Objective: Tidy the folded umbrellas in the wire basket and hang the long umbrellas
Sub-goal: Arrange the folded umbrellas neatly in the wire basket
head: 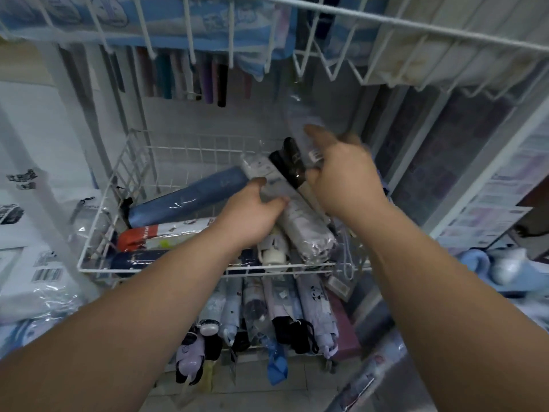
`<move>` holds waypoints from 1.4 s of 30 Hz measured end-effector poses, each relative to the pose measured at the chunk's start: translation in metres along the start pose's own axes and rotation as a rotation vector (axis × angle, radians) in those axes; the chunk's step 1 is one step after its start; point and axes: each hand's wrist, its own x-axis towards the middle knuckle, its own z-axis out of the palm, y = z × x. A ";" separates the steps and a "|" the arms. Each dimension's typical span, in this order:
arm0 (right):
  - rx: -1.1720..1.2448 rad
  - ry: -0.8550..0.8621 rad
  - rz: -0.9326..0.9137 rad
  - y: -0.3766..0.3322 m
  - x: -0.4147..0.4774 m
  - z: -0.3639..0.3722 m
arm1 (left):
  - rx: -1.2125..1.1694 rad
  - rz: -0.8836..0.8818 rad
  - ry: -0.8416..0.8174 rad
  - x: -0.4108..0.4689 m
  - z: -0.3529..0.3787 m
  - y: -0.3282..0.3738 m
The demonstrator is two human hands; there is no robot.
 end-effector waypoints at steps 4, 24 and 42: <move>-0.066 0.000 0.122 0.047 0.002 0.001 | 0.025 -0.076 -0.012 0.007 0.022 0.017; -0.084 -0.146 0.098 0.067 -0.015 -0.011 | -0.203 0.038 0.316 0.005 0.026 0.056; -0.043 -0.099 0.150 0.083 -0.018 -0.027 | 0.619 0.347 0.186 0.037 0.069 0.069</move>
